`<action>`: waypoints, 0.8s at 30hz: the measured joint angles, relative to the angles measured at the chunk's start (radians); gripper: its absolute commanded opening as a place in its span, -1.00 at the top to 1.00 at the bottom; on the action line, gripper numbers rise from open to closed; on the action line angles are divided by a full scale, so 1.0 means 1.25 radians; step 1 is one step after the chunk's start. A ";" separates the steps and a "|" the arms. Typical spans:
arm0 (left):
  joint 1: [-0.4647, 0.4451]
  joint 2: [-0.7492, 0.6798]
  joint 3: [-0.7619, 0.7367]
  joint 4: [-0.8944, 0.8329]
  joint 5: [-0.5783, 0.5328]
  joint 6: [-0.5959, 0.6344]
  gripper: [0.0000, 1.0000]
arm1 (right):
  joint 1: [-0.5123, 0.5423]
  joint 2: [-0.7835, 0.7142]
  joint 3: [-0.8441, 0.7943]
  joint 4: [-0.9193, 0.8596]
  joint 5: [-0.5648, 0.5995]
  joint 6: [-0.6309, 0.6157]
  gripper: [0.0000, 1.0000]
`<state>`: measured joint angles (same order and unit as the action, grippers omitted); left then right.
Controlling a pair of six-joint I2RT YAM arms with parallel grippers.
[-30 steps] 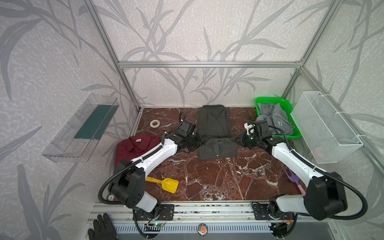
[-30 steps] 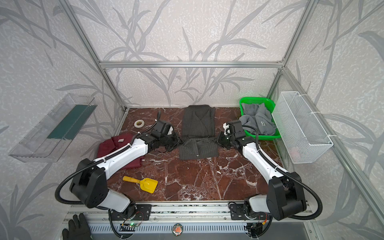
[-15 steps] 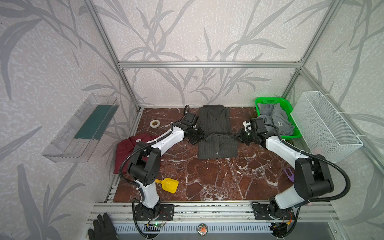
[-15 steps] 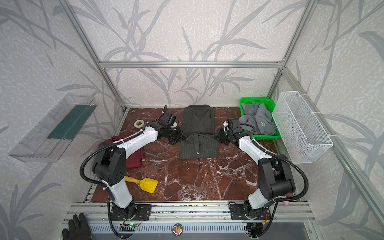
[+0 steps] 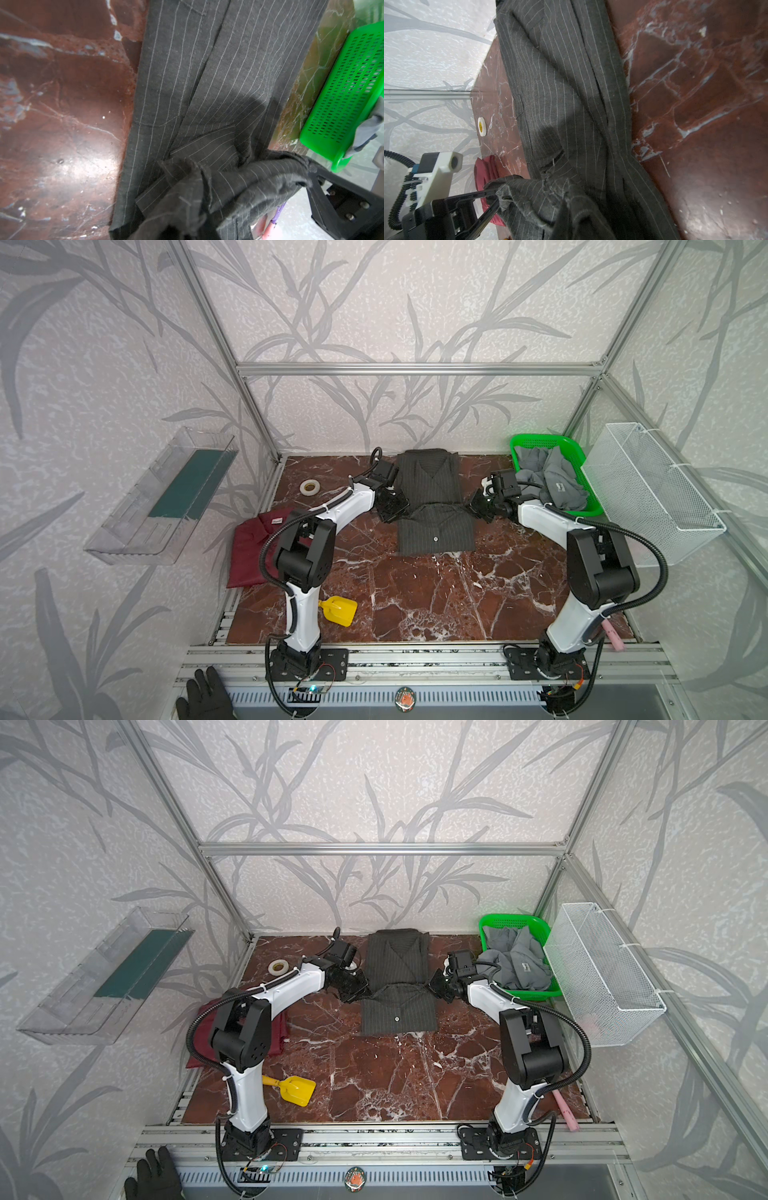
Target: Fold and stack the long sleeve shirts
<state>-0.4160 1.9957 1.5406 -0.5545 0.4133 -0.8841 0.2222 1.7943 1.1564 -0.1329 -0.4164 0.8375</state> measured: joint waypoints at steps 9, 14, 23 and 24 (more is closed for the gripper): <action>0.010 0.045 0.098 -0.033 -0.009 0.017 0.28 | 0.000 0.069 0.042 -0.005 0.034 0.000 1.00; 0.010 0.058 0.145 -0.056 -0.019 0.028 0.18 | 0.000 0.096 0.055 -0.009 0.046 0.000 0.82; -0.009 -0.009 0.091 -0.059 -0.027 0.019 0.13 | 0.000 0.108 0.110 -0.052 0.054 -0.013 0.16; -0.017 -0.031 0.070 -0.053 -0.028 0.013 0.13 | 0.000 0.101 0.115 -0.060 0.057 -0.016 0.14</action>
<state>-0.4377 1.9564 1.6276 -0.6209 0.3782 -0.8673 0.2222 1.9209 1.3006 -0.2081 -0.3454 0.8169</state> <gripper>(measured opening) 0.434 0.412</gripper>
